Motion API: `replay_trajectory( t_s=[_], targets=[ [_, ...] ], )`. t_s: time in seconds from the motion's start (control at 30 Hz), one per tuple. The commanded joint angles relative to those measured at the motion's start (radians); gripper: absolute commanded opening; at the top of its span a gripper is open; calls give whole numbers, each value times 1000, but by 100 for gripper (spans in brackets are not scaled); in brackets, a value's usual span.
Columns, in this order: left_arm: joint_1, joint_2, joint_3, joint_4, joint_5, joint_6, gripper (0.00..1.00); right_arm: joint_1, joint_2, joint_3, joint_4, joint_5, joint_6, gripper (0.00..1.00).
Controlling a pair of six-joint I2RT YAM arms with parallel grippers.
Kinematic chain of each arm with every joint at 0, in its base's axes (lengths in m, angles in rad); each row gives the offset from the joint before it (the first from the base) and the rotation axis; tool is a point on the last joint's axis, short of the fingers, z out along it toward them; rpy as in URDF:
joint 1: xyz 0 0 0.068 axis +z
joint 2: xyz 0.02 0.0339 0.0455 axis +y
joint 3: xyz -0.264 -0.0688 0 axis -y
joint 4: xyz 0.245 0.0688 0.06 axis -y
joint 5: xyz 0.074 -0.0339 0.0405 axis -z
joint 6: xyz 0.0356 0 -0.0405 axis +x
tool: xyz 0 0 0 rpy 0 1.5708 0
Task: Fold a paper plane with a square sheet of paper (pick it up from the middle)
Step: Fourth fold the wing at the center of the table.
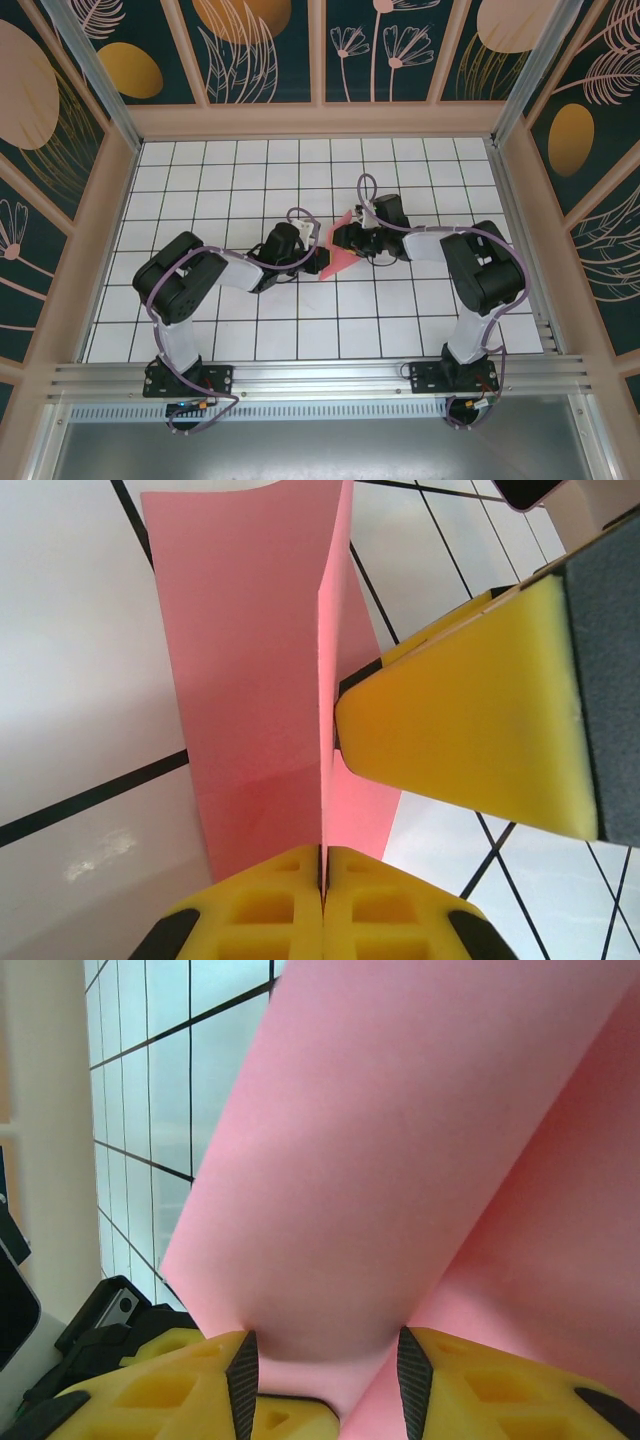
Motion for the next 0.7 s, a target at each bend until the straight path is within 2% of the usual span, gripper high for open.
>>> replay_trajectory(
  t_s=[0.0,0.27,0.67],
  targets=[
    [0,26,-5,48,37,11,7,-3,-6,26,11,3,-45,45],
    [0,62,-4,92,68,-38,8,-7,2,4,-1,47,-32,46],
    [4,73,13,69,77,-37,10,-11,18,4,-51,143,-10,50]
  ],
)
